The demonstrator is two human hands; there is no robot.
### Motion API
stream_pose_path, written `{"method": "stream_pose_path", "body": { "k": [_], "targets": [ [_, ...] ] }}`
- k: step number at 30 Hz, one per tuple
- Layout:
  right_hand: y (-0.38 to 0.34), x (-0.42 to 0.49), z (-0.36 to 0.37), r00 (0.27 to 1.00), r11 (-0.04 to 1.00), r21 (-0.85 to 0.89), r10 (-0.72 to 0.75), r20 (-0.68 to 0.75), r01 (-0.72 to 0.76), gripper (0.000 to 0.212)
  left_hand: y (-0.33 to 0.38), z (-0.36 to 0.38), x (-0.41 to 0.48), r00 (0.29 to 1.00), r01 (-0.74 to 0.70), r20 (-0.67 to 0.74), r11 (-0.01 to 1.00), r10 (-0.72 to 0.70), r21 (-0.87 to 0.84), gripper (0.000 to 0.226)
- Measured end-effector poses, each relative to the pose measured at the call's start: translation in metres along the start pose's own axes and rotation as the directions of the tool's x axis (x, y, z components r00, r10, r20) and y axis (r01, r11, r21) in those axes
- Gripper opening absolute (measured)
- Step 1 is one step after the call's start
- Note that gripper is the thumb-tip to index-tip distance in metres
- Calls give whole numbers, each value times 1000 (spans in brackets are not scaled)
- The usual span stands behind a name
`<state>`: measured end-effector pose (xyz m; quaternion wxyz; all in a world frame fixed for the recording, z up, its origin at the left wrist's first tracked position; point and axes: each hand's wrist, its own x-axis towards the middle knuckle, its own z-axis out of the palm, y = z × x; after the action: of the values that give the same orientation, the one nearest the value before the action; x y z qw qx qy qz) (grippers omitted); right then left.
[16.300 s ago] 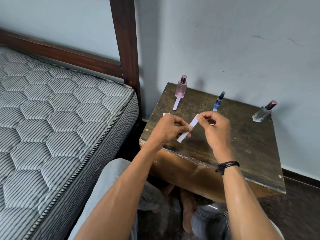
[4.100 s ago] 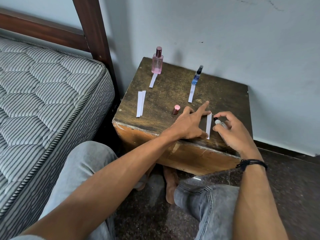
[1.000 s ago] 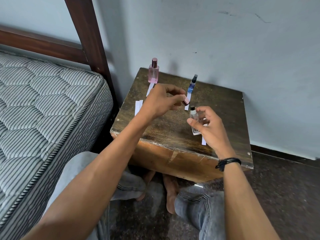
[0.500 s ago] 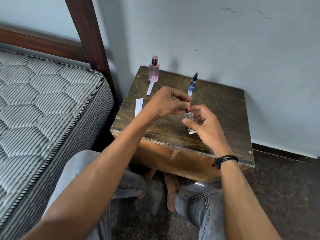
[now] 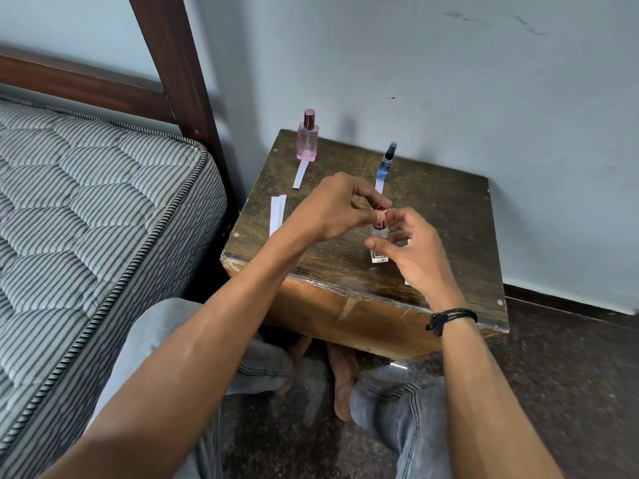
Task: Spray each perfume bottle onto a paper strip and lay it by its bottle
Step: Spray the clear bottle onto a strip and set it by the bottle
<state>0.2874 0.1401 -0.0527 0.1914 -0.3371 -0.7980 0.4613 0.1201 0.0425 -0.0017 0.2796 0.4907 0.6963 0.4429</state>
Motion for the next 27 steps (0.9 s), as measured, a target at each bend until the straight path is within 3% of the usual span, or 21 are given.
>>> {"method": "stream_pose_path", "body": {
  "k": [17,27],
  "targets": [
    [2,-10,-8,1000,1000,12,24,7,-24,43,12,13,-7,972,-229,108,935,207,270,21],
    [-8,5,15,999,998,57,14,50,-17,46,5,-18,-5,982,-170,119,961,146,220,25]
  ]
}}
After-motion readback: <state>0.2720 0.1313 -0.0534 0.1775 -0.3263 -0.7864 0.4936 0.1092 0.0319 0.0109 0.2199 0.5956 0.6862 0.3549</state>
